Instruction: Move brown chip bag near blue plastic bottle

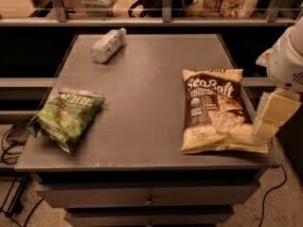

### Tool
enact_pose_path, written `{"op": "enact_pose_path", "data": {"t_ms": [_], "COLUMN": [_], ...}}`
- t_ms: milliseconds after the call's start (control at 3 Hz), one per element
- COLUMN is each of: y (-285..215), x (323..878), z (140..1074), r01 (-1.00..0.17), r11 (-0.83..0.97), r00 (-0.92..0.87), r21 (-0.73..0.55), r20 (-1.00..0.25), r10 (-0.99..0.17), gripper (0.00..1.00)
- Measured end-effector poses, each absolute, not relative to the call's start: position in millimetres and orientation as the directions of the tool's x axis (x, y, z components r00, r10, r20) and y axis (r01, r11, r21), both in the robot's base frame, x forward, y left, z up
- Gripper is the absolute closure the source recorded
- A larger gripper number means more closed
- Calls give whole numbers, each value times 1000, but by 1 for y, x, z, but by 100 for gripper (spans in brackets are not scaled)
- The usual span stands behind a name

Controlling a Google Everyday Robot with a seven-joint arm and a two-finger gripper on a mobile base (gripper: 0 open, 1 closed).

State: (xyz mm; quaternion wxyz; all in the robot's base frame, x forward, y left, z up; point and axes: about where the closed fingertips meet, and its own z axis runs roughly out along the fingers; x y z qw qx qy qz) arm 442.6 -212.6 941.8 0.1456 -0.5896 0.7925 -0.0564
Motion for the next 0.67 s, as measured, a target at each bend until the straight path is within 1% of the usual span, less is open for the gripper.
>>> {"op": "enact_pose_path", "data": {"t_ms": [667], "y": [-206], "x": [449], "z": [901], "r01": [-926], "r11": [345], "r00": [-303], "r21": [-154], "r20": [-245], "r10": [-921], "gripper": [0]}}
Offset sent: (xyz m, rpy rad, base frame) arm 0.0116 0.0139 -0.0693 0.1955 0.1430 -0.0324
